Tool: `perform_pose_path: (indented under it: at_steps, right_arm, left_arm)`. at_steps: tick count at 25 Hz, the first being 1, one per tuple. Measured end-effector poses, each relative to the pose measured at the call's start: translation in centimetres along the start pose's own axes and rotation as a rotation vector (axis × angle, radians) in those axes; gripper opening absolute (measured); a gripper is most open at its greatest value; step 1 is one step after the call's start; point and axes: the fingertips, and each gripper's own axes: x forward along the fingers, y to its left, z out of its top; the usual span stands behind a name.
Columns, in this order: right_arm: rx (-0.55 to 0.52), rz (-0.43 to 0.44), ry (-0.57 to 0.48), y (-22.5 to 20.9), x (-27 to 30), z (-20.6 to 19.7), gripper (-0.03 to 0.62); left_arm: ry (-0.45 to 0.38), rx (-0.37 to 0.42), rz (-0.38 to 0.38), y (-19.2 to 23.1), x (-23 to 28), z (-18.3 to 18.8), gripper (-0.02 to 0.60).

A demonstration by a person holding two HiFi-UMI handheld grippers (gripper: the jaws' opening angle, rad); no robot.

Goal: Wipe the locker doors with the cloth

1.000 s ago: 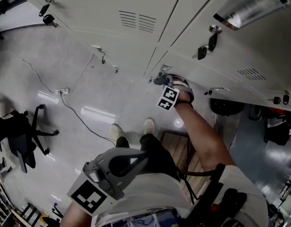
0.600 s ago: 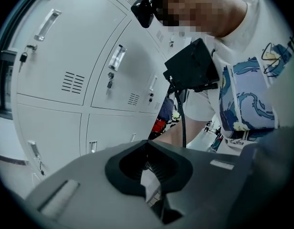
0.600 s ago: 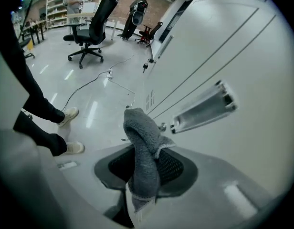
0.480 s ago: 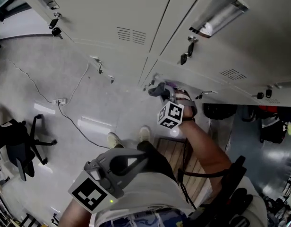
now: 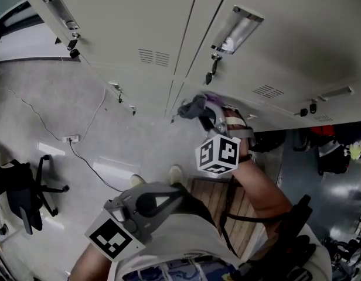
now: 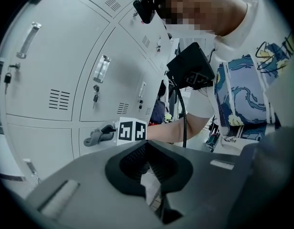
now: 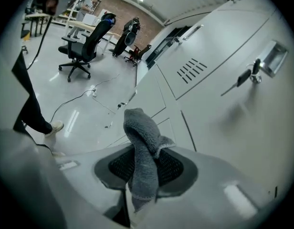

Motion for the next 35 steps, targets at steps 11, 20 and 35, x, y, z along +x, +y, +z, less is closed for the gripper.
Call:
perform_pose_path:
  at_steps: [11, 20, 35]
  right_arm:
    - [-0.034, 0.033, 0.043, 0.3, 4.4, -0.9, 0.112]
    - [-0.017, 0.129, 0.068, 4.2, 8.4, -2.9, 0.11]
    - [0.014, 0.157, 0.055, 7.0, 10.8, -4.4, 0.11]
  left_arm:
    - [0.013, -0.026, 0.038, 0.1, -0.8, -1.2, 0.003]
    - [0.019, -0.058, 0.062, 0.6, -0.5, -1.9, 0.003]
    - [0.023, -0.071, 0.064, 1.1, 0.6, -2.2, 0.003]
